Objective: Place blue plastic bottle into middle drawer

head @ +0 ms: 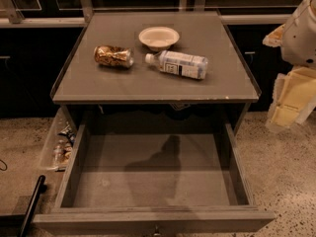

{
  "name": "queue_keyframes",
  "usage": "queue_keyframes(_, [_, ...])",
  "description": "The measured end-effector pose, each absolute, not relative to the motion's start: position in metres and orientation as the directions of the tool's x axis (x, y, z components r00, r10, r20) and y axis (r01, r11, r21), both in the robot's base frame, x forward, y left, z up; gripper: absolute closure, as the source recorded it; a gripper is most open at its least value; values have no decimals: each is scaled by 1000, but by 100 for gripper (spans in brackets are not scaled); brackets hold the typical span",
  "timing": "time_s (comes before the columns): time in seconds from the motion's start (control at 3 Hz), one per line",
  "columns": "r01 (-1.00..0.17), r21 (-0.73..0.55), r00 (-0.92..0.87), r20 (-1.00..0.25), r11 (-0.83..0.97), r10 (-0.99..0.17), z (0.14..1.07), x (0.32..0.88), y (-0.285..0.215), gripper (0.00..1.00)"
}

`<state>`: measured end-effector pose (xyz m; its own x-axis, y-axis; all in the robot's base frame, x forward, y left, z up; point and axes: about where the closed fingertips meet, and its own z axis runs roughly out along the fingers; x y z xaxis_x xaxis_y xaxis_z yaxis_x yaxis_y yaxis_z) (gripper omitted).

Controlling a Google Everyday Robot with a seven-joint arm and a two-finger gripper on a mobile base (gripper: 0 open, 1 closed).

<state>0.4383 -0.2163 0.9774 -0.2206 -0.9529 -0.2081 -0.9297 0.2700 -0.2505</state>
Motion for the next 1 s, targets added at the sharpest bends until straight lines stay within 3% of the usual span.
queue_keyframes(0.67, [-929, -260, -204, -231, 262, -951, 978, 447, -212, 0])
queue_keyframes(1.0, [-940, -274, -124, -286, 205, -950, 952, 497, -191, 0])
